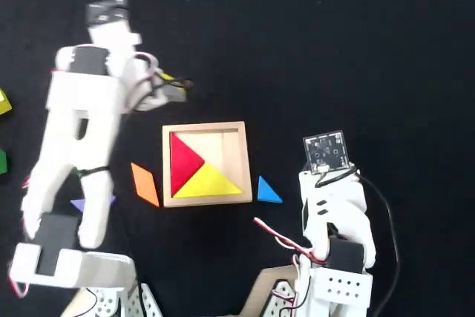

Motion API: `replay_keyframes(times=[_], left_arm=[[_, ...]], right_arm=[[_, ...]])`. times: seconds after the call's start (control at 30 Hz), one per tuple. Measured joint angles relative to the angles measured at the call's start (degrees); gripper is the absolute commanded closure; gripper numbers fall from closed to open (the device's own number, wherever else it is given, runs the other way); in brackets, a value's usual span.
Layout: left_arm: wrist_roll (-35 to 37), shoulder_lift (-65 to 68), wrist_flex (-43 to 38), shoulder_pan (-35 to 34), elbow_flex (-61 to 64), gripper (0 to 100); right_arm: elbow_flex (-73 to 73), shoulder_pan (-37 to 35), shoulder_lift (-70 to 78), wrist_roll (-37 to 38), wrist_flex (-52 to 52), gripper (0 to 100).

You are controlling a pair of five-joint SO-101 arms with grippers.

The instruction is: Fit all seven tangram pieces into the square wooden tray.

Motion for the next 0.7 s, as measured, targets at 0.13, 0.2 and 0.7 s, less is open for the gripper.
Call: replay_keyframes(times=[0.13, 0.2, 0.7], left_arm=[[-4.48, -5.98, 3.08, -4.66, 0.0, 65], [-7.65, -9.05, 4.48, -7.12, -0.09, 65], [-31.91, -14.51, 2.46, -37.01, 12.4, 65]], right_arm=[[0.0, -0.53, 0.0, -0.09, 0.0, 98.6], [0.0, -1.58, 0.0, -0.09, 0.18, 98.6], [0.0, -2.37, 0.0, -0.18, 1.05, 98.6]])
